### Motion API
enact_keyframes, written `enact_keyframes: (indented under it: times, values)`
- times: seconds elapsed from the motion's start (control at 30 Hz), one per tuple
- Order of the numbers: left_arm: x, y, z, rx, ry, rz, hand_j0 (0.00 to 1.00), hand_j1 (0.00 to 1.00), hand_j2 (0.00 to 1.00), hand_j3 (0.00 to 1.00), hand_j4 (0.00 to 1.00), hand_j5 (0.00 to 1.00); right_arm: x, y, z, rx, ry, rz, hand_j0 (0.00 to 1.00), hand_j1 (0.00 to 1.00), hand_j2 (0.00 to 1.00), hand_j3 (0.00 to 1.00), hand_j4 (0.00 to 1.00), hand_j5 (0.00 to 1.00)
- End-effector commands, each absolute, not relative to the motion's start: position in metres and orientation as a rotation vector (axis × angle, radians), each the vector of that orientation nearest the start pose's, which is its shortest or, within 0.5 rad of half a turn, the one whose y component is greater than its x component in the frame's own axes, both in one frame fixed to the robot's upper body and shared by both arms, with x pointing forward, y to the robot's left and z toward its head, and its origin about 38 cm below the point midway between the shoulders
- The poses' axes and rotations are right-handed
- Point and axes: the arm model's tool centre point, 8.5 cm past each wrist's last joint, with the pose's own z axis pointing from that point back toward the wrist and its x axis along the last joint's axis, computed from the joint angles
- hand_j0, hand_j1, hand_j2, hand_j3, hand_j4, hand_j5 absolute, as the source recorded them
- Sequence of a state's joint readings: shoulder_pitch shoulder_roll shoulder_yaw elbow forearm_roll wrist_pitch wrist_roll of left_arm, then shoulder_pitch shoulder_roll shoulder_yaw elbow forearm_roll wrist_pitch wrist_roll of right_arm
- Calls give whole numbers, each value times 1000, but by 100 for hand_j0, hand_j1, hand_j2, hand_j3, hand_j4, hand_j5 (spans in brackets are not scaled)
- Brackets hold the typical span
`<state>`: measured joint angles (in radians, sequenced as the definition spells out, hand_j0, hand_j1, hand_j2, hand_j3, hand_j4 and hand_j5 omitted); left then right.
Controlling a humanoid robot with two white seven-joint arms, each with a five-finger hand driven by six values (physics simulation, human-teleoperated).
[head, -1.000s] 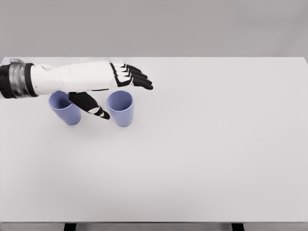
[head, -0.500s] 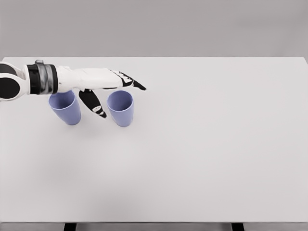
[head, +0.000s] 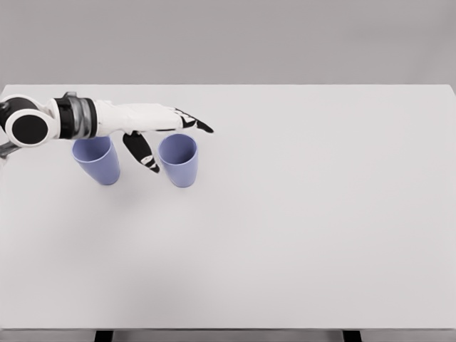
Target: Place the right cup on the left cup with left arm
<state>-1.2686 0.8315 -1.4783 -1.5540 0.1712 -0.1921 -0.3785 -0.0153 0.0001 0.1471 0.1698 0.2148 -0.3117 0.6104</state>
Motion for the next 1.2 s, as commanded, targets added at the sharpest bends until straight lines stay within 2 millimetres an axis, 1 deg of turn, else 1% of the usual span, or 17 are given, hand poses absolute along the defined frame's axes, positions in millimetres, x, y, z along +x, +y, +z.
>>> enact_keyframes:
  times: [0.0,0.13,0.23,0.3,0.47,0.57,0.77,0.83,0.87,0.97,1.0,1.03,1.17]
  values:
    - [455,210,248,134,-1302,-1973,100,100,100,100,100,100,-36,-222,-242,576,-23,393,100,100,100,100,100,100]
    - [457,209,248,168,-1293,-2002,100,100,100,100,100,100,-36,-222,-242,576,-22,394,100,100,100,100,100,100]
    - [460,211,239,164,-1278,-1988,100,100,100,100,100,100,-36,-222,-242,576,-22,394,100,100,100,100,100,100]
    - [462,204,231,148,-1272,-1987,100,100,100,100,100,100,-36,-222,-242,576,-22,394,100,100,100,100,100,100]
    - [463,201,229,144,-1273,-1991,100,100,100,100,100,100,-36,-222,-242,576,-22,394,100,100,100,100,100,100]
    - [464,196,218,137,-1257,-1999,100,100,100,100,100,100,-36,-222,-242,576,-22,394,100,100,100,100,100,100]
    - [465,199,219,147,-1261,-1993,100,100,100,100,100,100,-36,-222,-242,576,-22,394,100,100,100,100,100,100]
    - [466,201,217,152,-1259,-1984,100,100,100,100,100,100,-36,-222,-242,576,-24,395,100,100,100,100,100,100]
    - [466,200,215,151,-1266,-1975,96,96,96,96,96,96,-36,-222,-242,576,-22,394,100,100,100,100,100,100]
    - [466,201,217,158,-1288,-1960,66,66,66,66,66,66,-36,-222,-242,576,-23,393,100,100,100,100,100,100]
    - [466,203,217,158,-1286,-1959,60,60,60,60,60,60,-36,-222,-242,576,-23,393,100,100,100,100,100,100]
    - [466,203,217,157,-1287,-1960,57,57,57,57,57,57,-36,-222,-242,576,-22,394,100,100,100,100,100,100]
    - [464,203,217,149,-1290,-1966,54,54,54,54,54,54,-36,-222,-242,576,-22,394,100,100,100,100,100,100]
